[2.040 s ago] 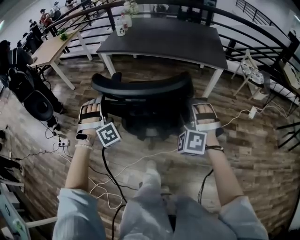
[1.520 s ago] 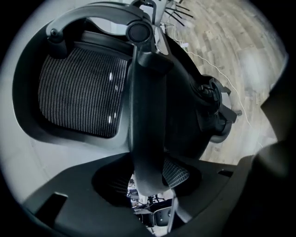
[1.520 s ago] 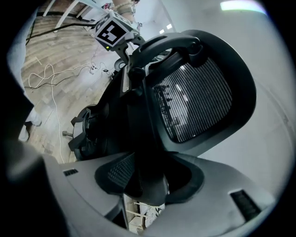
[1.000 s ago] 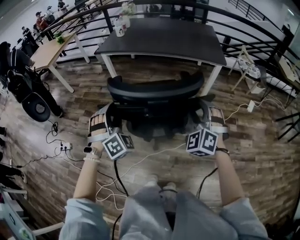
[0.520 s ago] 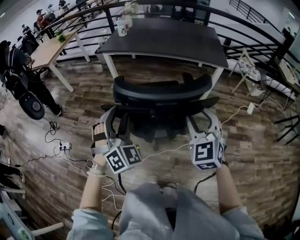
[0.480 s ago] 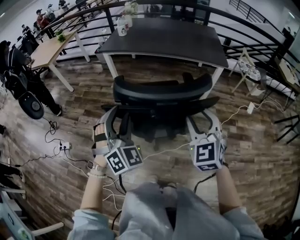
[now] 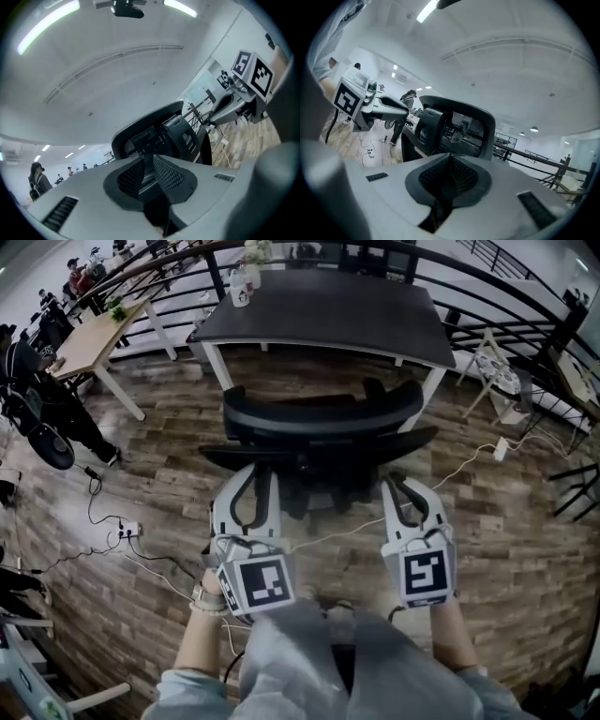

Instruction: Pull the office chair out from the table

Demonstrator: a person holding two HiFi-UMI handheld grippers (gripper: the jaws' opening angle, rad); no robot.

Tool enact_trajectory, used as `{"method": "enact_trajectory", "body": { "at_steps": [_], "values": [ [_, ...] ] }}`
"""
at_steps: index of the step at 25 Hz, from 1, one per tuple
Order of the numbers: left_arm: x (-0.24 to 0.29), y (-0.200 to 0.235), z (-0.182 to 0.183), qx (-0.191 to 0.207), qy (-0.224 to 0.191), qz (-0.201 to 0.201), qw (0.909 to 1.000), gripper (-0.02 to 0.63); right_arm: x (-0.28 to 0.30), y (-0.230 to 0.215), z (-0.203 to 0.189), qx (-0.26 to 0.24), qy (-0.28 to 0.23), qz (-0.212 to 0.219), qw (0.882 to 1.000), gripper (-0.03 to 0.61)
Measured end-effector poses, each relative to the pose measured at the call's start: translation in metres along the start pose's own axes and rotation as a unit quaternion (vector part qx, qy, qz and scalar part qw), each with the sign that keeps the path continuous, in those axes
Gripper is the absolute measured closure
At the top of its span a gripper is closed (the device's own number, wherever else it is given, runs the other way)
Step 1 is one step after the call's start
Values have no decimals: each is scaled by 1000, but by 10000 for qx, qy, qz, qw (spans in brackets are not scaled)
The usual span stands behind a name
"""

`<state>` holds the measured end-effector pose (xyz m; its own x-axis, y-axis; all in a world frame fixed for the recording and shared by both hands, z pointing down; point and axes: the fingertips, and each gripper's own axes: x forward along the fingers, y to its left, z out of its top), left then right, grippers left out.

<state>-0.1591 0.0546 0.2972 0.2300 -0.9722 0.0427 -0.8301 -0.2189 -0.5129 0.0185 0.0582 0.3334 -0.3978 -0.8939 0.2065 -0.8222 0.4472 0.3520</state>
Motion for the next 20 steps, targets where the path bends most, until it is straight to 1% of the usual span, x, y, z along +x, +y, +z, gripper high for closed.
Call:
{"method": "enact_trajectory", "body": {
  "at_steps": [1, 3, 4, 5, 7, 8, 11, 16, 20],
  "values": [
    [-2, -3, 3, -187, -48, -49, 9998, 545, -2, 0, 1, 73, -43, -16, 10000, 572],
    [-5, -7, 6, -523, -95, -144, 9985, 572, -5, 2, 2, 161, -85, -3, 9998, 572],
    [-6, -8, 7, -651, -85, -182, 9977, 572, -7, 4, 3, 186, -95, 9, 9998, 572],
    [-8, -9, 7, -757, -54, -213, 9969, 572, -8, 5, 5, 214, -117, 13, 9997, 573],
    [-10, -12, 6, -928, 27, -279, 9953, 607, -9, 5, 7, 294, -190, -1, 9994, 574],
    [-11, -14, 5, -996, 62, -322, 9945, 607, -10, 5, 8, 328, -225, -9, 9992, 574],
    [-11, -22, 3, -1130, 148, -441, 9925, 607, -11, 4, 7, 403, -246, -14, 9989, 574],
    [-14, -32, -2, -1197, 288, -567, 9908, 608, -14, 7, 0, 550, -134, 66, 9984, 575],
    [-15, -35, 0, -1200, 299, -601, 9905, 609, -15, 10, 0, 585, -89, 164, 9981, 575]
  ]
}}
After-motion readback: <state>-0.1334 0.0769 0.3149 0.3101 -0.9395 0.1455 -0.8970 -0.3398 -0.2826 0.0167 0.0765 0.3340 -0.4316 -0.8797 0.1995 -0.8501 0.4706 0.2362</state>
